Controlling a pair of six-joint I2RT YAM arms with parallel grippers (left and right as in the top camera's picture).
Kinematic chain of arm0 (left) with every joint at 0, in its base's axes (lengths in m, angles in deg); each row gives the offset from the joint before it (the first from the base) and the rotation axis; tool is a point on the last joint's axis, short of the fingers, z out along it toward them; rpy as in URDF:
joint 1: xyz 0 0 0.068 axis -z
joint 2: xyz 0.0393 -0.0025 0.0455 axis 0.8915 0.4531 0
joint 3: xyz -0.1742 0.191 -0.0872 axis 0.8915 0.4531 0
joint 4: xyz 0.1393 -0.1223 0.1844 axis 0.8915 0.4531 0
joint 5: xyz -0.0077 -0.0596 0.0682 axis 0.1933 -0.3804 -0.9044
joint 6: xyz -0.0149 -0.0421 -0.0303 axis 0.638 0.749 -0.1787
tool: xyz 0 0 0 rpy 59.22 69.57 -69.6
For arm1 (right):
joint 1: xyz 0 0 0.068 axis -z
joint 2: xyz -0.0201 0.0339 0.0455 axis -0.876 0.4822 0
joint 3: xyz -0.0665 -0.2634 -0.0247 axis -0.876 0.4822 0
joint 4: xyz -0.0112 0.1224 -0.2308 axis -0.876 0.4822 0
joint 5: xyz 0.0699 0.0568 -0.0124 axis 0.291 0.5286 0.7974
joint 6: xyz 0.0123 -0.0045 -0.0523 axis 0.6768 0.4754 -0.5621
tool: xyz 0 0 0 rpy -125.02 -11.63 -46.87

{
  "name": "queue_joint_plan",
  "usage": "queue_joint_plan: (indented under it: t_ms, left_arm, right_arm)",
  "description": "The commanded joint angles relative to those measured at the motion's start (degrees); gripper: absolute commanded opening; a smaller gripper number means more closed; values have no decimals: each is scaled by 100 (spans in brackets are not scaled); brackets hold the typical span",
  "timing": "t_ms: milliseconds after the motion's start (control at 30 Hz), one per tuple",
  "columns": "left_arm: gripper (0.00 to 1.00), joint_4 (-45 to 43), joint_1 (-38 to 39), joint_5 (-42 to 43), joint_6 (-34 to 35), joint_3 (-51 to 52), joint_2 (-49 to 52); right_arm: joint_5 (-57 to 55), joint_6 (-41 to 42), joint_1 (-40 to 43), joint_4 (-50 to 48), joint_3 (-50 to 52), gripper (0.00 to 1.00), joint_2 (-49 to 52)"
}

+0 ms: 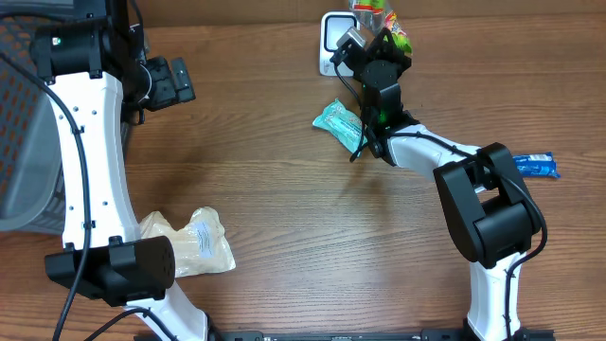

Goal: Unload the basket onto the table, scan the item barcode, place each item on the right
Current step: 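Hold the green snack bag's barcode toward the white scanner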

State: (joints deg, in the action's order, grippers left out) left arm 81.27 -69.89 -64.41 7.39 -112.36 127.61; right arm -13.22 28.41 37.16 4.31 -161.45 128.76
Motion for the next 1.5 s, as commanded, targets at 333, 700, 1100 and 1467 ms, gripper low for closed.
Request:
queue_joint_plan:
  t_ms: [333, 700, 1100, 1467]
  left_arm:
    - [100, 7, -24, 24, -149, -81, -76]
    - [100, 7, -26, 22, -149, -81, -76]
    - [100, 7, -26, 22, -149, -81, -76]
    - [100, 7, -26, 24, -149, -81, -76]
  right_arm:
    - [511, -1401, 278, -402, -144, 4, 437]
    - [1027, -2590, 352, -1473, -146, 4, 844]
    - [1108, -2616, 352, -1172, -146, 4, 844]
    - [704, -2717, 74, -1283, -144, 4, 664]
